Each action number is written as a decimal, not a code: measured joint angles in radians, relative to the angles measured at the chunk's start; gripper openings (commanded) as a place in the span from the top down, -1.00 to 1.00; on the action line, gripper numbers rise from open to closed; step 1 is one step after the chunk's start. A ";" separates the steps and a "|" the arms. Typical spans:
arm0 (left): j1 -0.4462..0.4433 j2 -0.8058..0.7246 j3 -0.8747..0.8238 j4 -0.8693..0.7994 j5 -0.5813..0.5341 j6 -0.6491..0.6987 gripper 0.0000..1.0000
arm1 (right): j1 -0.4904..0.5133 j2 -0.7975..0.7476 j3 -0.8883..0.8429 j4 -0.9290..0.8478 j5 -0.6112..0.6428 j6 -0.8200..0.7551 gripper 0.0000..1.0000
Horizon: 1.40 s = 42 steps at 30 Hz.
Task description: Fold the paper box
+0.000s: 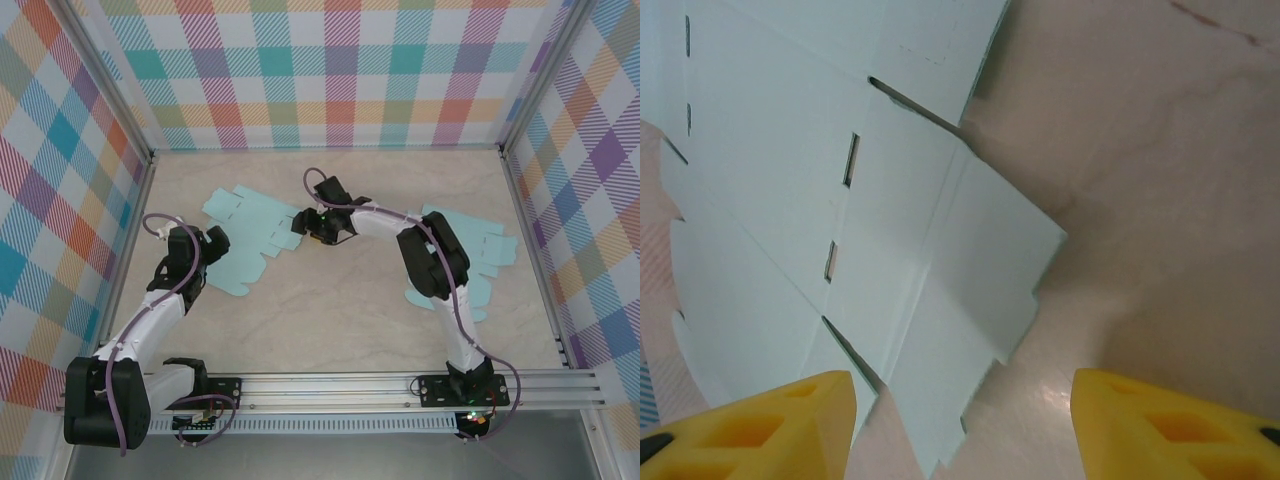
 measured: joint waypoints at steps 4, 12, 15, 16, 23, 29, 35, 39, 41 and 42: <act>0.000 0.000 0.000 0.000 0.000 0.000 -1.00 | 0.003 0.030 0.026 -0.011 0.000 0.012 -0.11; 0.000 0.021 0.000 0.000 0.000 0.001 -1.00 | 0.006 0.101 0.128 -0.012 -0.022 0.027 0.19; 0.000 0.026 0.001 0.000 0.006 0.001 -1.00 | 0.011 0.132 0.162 -0.010 -0.018 0.026 0.50; 0.000 0.026 0.001 -0.001 0.008 0.001 -1.00 | 0.011 0.138 0.165 -0.011 -0.016 0.021 0.61; 0.000 0.023 0.034 -0.008 0.020 0.008 -1.00 | 0.011 0.124 0.185 -0.013 0.000 -0.080 1.00; 0.000 -0.014 0.067 -0.020 0.068 0.034 -1.00 | 0.011 -0.026 0.047 -0.029 0.083 -0.292 1.00; 0.000 -0.020 0.153 -0.019 0.187 0.125 -0.93 | 0.003 -0.275 -0.155 -0.006 0.134 -0.560 1.00; 0.000 0.028 0.255 -0.010 0.301 0.242 -0.68 | -0.014 -0.410 -0.257 0.018 0.140 -0.712 1.00; 0.000 0.072 0.317 -0.015 0.370 0.329 -0.60 | -0.029 -0.462 -0.304 0.026 0.138 -0.771 1.00; 0.000 0.096 0.350 -0.024 0.410 0.379 -0.58 | -0.039 -0.486 -0.328 0.028 0.135 -0.800 1.00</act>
